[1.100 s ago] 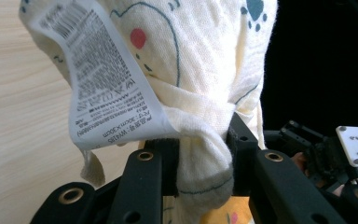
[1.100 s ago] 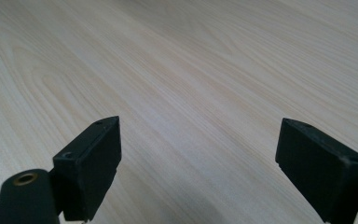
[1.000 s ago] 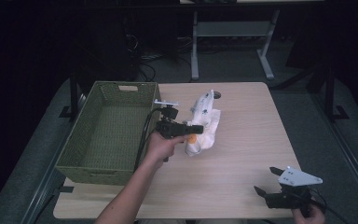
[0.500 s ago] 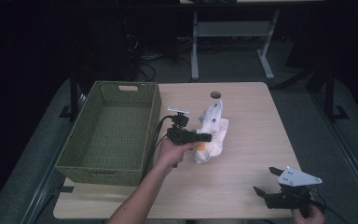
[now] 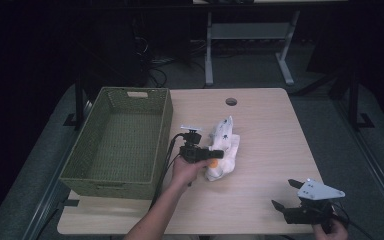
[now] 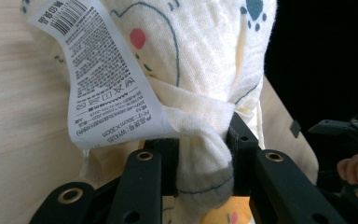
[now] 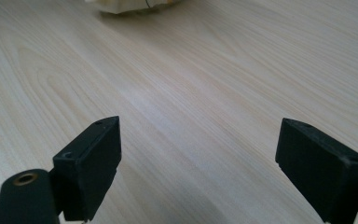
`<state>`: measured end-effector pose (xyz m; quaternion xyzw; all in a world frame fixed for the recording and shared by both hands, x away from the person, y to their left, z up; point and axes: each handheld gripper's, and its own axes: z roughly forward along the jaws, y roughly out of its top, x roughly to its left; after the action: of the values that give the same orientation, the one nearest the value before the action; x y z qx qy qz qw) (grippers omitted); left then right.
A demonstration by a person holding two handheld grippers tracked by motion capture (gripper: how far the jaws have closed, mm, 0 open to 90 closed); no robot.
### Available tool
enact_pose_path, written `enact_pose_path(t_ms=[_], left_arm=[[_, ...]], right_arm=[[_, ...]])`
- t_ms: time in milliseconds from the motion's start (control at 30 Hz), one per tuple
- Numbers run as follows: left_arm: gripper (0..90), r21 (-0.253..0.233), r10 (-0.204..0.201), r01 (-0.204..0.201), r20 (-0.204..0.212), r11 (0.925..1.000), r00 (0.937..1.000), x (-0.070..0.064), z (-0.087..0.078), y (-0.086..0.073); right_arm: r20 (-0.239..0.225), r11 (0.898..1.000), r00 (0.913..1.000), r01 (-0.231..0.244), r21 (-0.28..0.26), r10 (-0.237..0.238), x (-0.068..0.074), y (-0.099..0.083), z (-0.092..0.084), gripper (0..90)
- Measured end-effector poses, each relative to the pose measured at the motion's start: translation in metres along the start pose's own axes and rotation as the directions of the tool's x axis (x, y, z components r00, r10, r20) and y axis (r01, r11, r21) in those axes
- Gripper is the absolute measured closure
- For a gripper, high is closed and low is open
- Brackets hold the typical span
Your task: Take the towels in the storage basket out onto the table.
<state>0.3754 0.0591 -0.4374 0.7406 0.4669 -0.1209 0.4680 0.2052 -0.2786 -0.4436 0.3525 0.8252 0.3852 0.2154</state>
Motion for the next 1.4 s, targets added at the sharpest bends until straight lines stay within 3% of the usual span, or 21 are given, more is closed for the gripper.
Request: enact_pose_path(t_ms=[233,533,600,900,967,1400], left_arm=[[70.4,0.003,0.019,-0.019,-0.069,0.9998,0.9974,0.002,0.004,-0.005],[62.2,-0.005,0.031,-0.032,-0.082,0.9995,0.9961,0.000,0.003,-0.008],[56.8,-0.016,0.024,-0.025,-0.076,0.9995,0.9968,-0.001,0.002,-0.009],[51.3,-0.060,0.047,-0.051,-0.060,0.9969,0.9971,-0.007,-0.008,-0.010],[47.3,-0.069,0.062,-0.068,-0.077,0.9953,0.9950,-0.009,-0.012,-0.011],[41.7,-0.116,0.103,-0.108,-0.048,0.9873,0.9935,-0.012,-0.033,-0.026]], right_arm=[[0.000,1.000,1.0000,-0.005,-0.002,0.005,0.000,0.000,0.000,13.9],[0.001,1.000,1.0000,0.003,-0.003,-0.003,0.002,0.001,0.000,14.0],[0.001,1.000,1.0000,0.003,-0.004,-0.003,0.003,0.001,0.000,13.9],[0.004,1.000,1.0000,0.000,-0.003,0.000,0.002,0.001,0.000,13.9],[0.005,1.000,1.0000,0.003,-0.002,-0.003,0.002,0.001,0.000,13.9],[0.003,1.000,1.0000,0.005,0.009,-0.005,0.003,0.002,0.003,13.9]])
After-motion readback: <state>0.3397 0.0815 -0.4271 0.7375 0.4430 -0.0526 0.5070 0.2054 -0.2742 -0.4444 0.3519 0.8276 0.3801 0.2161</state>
